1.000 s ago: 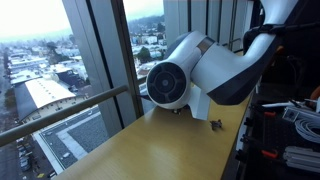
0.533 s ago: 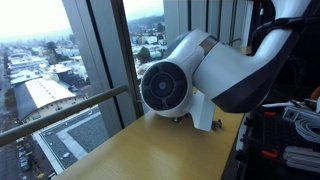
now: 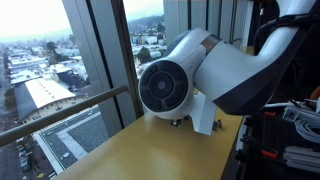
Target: Open the purple folder.
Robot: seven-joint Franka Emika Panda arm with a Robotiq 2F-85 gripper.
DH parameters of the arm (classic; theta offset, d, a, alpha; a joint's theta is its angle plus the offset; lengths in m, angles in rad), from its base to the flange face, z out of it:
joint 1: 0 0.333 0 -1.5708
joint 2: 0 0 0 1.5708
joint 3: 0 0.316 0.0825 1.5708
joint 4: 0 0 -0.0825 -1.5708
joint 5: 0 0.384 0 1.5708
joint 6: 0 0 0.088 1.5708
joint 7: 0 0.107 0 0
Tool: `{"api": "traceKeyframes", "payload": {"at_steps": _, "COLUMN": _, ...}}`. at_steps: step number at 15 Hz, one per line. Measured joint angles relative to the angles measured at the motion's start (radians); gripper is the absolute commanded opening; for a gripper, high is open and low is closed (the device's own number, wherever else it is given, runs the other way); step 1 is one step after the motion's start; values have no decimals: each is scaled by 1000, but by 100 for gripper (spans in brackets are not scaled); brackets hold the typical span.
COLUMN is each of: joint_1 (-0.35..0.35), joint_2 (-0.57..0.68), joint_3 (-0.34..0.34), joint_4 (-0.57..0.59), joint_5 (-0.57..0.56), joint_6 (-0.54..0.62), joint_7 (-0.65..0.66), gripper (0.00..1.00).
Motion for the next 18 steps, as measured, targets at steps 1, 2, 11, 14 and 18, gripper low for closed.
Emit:
{"api": "traceKeyframes", "payload": {"at_steps": 1, "joint_1": -1, "joint_2": -4, "joint_3": 0, "joint_4": 0, "joint_5": 5, "joint_6": 16, "joint_7": 4, "gripper": 64}}
{"api": "traceKeyframes", "payload": {"at_steps": 2, "joint_1": -5, "joint_2": -10, "joint_3": 1, "joint_4": -1, "joint_5": 12, "joint_6": 46, "joint_7": 8, "gripper": 70}}
{"api": "traceKeyframes", "payload": {"at_steps": 11, "joint_1": -159, "joint_2": -162, "joint_3": -10, "joint_4": -86, "joint_5": 165, "joint_6": 467, "joint_7": -3, "gripper": 100}}
{"api": "traceKeyframes", "payload": {"at_steps": 14, "joint_1": -237, "joint_2": -203, "joint_3": -33, "joint_4": -139, "joint_5": 335, "joint_6": 542, "joint_7": -124, "gripper": 100}}
{"api": "traceKeyframes", "payload": {"at_steps": 18, "joint_1": -299, "joint_2": -269, "joint_3": -69, "joint_4": -190, "joint_5": 583, "joint_6": 566, "joint_7": -346, "gripper": 100}}
